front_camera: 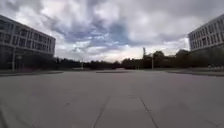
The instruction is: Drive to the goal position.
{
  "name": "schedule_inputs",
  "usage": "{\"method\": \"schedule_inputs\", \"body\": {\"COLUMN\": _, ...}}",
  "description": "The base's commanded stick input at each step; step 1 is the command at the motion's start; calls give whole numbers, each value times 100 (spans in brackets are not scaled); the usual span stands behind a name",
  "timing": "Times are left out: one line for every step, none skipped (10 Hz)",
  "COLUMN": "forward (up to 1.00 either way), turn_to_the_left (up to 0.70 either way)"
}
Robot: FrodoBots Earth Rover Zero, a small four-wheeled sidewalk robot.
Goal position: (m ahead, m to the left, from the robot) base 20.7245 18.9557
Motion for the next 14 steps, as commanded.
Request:
{"method": "schedule_inputs", "body": {"forward": 100, "turn_to_the_left": 7}}
{"method": "schedule_inputs", "body": {"forward": 100, "turn_to_the_left": 0}}
{"method": "schedule_inputs", "body": {"forward": 100, "turn_to_the_left": 0}}
{"method": "schedule_inputs", "body": {"forward": 100, "turn_to_the_left": 6}}
{"method": "schedule_inputs", "body": {"forward": 100, "turn_to_the_left": 26}}
{"method": "schedule_inputs", "body": {"forward": 100, "turn_to_the_left": 40}}
{"method": "schedule_inputs", "body": {"forward": 100, "turn_to_the_left": 38}}
{"method": "schedule_inputs", "body": {"forward": 100, "turn_to_the_left": 39}}
{"method": "schedule_inputs", "body": {"forward": 100, "turn_to_the_left": 37}}
{"method": "schedule_inputs", "body": {"forward": 100, "turn_to_the_left": 40}}
{"method": "schedule_inputs", "body": {"forward": 100, "turn_to_the_left": 40}}
{"method": "schedule_inputs", "body": {"forward": 100, "turn_to_the_left": 14}}
{"method": "schedule_inputs", "body": {"forward": 100, "turn_to_the_left": 0}}
{"method": "schedule_inputs", "body": {"forward": 100, "turn_to_the_left": 0}}
